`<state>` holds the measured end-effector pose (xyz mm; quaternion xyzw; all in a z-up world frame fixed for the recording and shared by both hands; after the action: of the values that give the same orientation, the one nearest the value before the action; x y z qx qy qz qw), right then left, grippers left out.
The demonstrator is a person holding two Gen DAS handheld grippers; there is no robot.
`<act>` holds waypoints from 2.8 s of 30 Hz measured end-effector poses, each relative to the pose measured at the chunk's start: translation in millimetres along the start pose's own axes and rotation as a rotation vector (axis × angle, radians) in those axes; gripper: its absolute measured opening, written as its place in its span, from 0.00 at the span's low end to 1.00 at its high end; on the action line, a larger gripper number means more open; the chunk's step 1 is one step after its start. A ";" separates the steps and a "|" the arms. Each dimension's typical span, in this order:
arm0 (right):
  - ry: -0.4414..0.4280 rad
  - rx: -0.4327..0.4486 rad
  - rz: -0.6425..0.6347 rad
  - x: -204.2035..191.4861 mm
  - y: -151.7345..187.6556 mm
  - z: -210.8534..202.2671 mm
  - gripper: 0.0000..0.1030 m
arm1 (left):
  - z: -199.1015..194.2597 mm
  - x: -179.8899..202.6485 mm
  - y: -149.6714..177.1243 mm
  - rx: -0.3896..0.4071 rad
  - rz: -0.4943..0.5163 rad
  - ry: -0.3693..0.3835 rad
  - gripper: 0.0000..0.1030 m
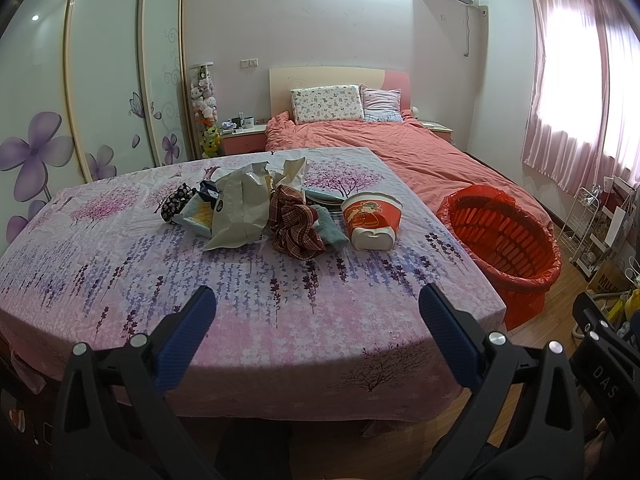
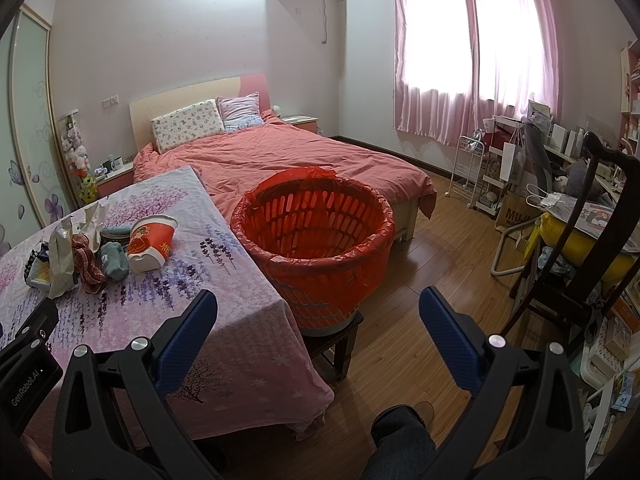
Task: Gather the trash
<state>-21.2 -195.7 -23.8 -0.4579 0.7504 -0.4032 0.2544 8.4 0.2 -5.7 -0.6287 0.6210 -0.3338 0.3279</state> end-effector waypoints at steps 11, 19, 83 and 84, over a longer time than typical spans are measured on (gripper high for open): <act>0.000 -0.001 0.000 -0.4 -0.3 2.0 0.97 | 0.2 0.1 0.0 -0.002 0.000 0.000 0.96; -0.012 -0.001 0.001 -2.4 -1.0 5.2 0.97 | 8.5 -3.1 -0.3 -0.010 -0.016 -0.020 0.96; -0.344 -0.314 -0.200 -191.3 -31.9 185.7 0.75 | 239.7 -121.7 -62.2 -0.289 -0.143 -0.003 0.72; -0.347 -0.315 -0.198 -190.8 -32.0 185.7 0.75 | 239.9 -121.9 -62.0 -0.285 -0.138 -0.002 0.68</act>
<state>219.8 -102.7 -95.9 -0.6257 0.7004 -0.2197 0.2642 241.0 122.3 -90.7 -0.7105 0.6172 -0.2635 0.2119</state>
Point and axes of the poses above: each gripper's, at about its wrist camera, not at the fingertips, and z roughly the way its jaws point, x to its right, y to its underside, the point moved 1 cm from there along z, roughly the way its jaws point, and after that the axes turned 2 degrees about -z, right-handed, at the moved point
